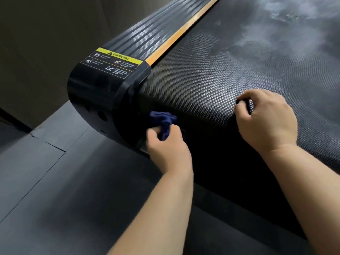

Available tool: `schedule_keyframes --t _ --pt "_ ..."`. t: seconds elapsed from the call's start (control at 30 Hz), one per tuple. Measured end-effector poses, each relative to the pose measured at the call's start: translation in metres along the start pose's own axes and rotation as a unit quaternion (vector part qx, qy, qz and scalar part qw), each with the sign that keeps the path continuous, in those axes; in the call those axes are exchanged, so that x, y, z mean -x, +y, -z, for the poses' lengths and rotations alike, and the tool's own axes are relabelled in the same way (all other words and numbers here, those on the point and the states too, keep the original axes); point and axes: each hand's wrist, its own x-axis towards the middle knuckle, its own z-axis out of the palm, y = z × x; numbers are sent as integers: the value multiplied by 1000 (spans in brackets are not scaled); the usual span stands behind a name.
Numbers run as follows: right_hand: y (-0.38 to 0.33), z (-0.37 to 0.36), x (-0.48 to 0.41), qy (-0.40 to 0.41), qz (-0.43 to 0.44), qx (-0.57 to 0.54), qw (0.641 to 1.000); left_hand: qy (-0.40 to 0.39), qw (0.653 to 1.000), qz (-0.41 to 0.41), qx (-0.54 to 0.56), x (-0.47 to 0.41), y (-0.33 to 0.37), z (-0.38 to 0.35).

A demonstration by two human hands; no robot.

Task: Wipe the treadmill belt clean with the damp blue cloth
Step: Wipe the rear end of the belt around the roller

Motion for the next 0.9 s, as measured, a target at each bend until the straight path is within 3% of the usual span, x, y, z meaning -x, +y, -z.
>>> schedule_keyframes --t 0.1,0.23,0.4,0.53,0.63,0.77,0.9 --pt "0 3 1 10 3 -7 1000 -56 998 -17 -23 10 -7 8" --pt "6 5 -3 -18 5 -32 999 33 998 23 53 -27 10 16" --pt "7 8 2 -18 3 -41 999 -36 985 102 137 -24 27 8" --pt "6 11 3 -27 -1 -46 999 -20 995 61 76 -16 25 10" --pt "7 11 4 -23 0 -46 999 -50 998 14 25 4 8 20" --pt "9 10 3 -26 -2 -47 999 8 998 -4 56 -36 14 21" --pt "8 8 4 -12 5 -52 999 -2 999 -4 49 -36 15 10"
